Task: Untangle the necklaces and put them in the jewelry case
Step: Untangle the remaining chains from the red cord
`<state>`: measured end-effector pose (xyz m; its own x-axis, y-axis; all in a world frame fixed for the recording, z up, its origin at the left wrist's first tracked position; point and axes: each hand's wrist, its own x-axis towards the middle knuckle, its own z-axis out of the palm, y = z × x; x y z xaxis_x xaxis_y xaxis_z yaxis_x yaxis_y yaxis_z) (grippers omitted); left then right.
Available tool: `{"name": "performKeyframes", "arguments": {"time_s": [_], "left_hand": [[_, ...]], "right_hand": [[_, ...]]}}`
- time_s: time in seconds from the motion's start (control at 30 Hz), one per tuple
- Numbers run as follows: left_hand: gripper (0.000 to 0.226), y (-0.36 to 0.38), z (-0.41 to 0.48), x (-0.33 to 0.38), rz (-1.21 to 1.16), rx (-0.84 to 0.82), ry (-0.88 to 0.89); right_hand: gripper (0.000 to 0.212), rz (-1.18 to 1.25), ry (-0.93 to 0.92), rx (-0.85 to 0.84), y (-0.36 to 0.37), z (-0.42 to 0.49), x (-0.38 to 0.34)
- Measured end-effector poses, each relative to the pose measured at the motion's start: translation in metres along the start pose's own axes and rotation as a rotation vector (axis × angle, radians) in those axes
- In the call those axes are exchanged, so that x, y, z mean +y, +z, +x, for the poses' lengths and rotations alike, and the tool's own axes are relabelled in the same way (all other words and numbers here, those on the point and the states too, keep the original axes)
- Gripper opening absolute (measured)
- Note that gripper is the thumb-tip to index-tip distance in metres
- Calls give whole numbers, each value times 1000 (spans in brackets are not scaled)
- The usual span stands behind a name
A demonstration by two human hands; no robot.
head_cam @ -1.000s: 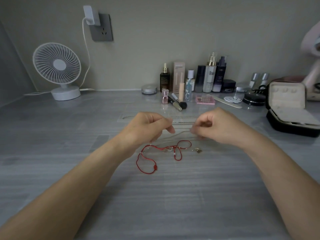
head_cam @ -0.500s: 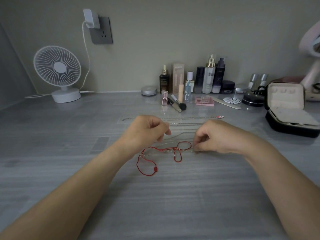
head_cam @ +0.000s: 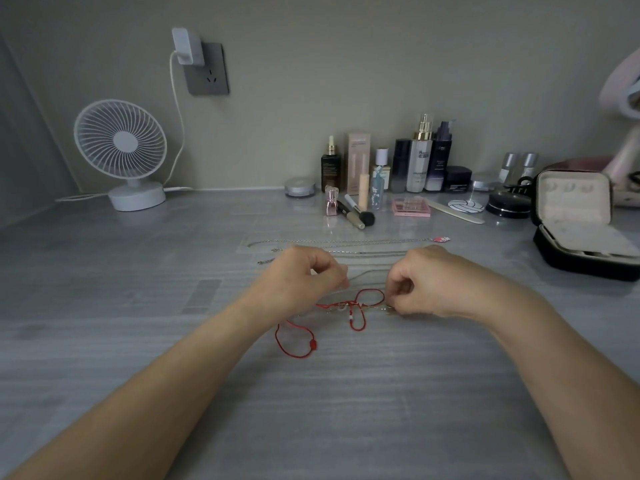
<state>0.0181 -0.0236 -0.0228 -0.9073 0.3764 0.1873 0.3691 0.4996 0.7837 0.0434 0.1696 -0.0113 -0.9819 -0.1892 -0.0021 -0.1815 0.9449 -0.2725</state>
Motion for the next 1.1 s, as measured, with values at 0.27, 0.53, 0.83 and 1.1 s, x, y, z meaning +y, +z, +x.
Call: {"name": "performKeyframes", "arguments": {"time_s": [0.27,0.53,0.83,1.1], "left_hand": [[19,9,1,-2,94,12,31],[18,15,3,-7,104,30,84],[25,24,0,-1,-145,48,97],[10,24,-1,5,-496,-46,66]], "right_hand": [[13,64,1,-90,-5,-3,-3],[9,-104,-31,61,3,-2,-7],[7,408,-44,219,-4,-3,-12],[7,262,-94,147,-25,-5,-34]]}}
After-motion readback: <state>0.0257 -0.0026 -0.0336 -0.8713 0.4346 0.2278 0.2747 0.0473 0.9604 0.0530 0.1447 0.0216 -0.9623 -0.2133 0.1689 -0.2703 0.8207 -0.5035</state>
